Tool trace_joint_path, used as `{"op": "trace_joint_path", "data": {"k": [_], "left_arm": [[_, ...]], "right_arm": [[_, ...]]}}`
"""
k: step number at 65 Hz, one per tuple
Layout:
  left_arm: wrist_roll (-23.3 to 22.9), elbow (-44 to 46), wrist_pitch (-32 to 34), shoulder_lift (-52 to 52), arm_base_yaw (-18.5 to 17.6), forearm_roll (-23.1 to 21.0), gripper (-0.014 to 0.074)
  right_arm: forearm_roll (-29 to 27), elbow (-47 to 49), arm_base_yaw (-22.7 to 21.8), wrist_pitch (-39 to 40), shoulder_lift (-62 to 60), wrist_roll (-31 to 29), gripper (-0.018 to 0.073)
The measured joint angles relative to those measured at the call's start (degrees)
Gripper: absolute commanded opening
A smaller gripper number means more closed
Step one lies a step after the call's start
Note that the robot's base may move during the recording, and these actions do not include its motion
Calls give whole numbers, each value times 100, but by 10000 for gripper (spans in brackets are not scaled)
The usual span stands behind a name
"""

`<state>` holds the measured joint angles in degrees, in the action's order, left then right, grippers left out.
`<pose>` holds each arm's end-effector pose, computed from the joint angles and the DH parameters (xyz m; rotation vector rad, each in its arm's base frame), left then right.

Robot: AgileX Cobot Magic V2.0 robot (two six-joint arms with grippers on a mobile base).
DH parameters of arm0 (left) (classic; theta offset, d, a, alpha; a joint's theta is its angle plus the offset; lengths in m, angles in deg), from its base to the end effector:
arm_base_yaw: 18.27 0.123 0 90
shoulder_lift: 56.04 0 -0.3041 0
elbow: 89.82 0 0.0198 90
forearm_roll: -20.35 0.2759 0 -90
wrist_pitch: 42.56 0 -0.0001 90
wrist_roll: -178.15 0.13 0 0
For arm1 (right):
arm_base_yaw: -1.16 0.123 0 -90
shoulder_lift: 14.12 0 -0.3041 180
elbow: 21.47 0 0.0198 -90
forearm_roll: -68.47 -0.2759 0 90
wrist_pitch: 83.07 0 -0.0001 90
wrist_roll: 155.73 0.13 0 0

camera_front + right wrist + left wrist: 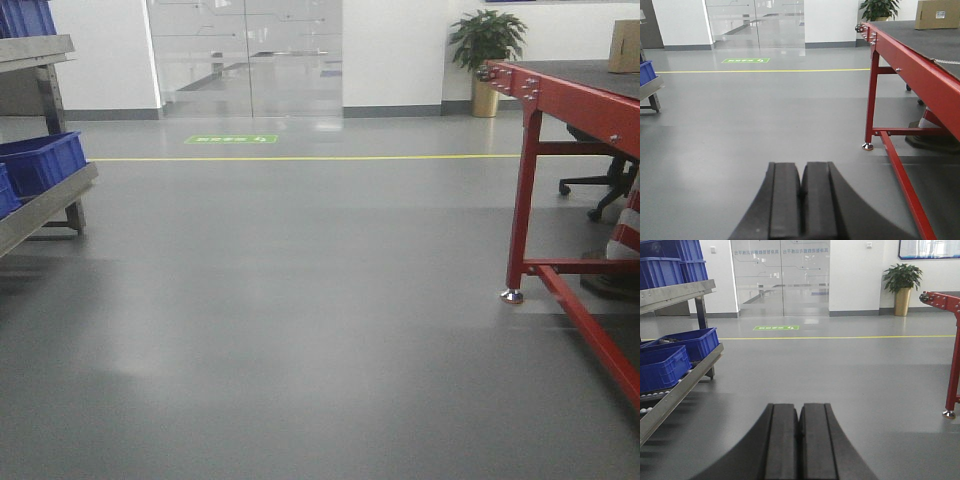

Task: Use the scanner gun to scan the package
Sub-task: 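Drive the base forward and turn toward the red-framed table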

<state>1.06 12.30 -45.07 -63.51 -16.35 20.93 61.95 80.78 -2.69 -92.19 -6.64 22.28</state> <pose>0.1017 0.0035 0.2094 0.0207 1.5338 0.0755 0.1013 -0.0045 0.1954 0.1054 1.6424 0.0228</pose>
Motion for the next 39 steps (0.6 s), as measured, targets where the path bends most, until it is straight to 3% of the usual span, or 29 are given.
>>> {"op": "trace_joint_path", "data": {"k": [39], "left_arm": [[0,0,0,0,0,0,-111]], "right_arm": [[0,0,0,0,0,0,-159]]}}
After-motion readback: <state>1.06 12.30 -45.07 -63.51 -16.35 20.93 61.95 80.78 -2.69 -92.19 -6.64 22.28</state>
